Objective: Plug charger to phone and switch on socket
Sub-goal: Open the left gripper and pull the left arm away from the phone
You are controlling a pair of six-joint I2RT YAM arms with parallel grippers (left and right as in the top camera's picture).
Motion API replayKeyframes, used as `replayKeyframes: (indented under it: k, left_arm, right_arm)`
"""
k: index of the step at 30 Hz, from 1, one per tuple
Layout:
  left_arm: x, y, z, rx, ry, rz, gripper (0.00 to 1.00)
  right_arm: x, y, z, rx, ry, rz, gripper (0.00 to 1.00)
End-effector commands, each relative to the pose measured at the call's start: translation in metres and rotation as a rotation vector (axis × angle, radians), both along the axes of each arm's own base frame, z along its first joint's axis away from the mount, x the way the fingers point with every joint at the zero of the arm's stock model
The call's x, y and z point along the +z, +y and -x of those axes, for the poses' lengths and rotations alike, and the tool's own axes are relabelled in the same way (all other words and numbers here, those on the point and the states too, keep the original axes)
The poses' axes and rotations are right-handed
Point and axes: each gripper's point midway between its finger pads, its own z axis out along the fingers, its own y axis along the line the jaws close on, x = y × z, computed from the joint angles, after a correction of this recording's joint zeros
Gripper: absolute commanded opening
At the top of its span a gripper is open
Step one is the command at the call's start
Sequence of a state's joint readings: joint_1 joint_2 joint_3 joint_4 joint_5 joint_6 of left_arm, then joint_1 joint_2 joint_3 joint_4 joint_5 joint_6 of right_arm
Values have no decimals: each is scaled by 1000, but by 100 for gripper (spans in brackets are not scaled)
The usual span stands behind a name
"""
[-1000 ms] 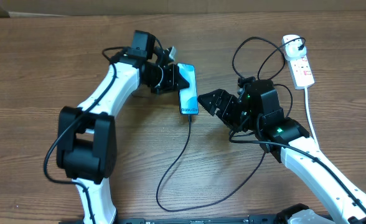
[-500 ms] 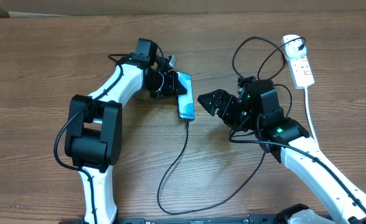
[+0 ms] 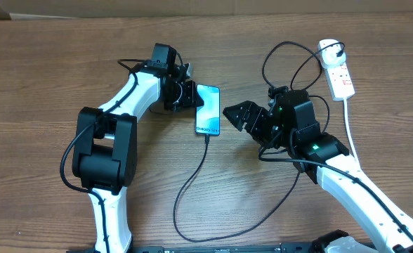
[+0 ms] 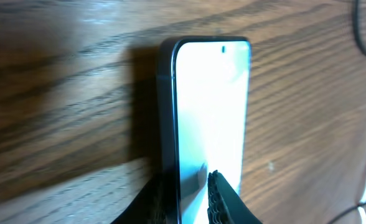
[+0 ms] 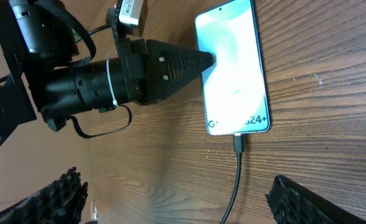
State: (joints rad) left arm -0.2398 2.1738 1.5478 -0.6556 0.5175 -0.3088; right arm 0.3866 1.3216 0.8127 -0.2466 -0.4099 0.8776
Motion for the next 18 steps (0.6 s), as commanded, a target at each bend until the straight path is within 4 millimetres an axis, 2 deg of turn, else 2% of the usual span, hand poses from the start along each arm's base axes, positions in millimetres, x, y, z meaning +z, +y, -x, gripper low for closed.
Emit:
replayKeyframes:
  k: [1,2,4,10,13,14,16,18]
  left_arm:
    - [-9,13,-6,9,-23,-79,28]
    - [-10,16,-6,14,-23,-96,34]
    - [-13,22,-6,22,-20,-130,36]
    - [-10,30,-1,29,9,-169,38]
    - [11,37,-1,41,44,-174,32]
    - [18,40,-2,47,50,-175,26]
    - [42,47,-6,50,52,-177,15]
    - [71,54,-9,43,35,-174,12]
  right_arm:
    - [1,-2,-4,-4,-18,13,93]
    - [1,-2,-4,-4,-18,13,93]
    - [1,-2,-4,-4,-18,13,93]
    - [1,-2,-4,1,-23,17,93]
    - [0,-2,-4,21,-42,37,93]
    - [0,-2,-4,26,-45,40,93]
    - [-1,-2,-3,29,-43,43,93]
    - [0,-1,-1,47,-50,43,93]
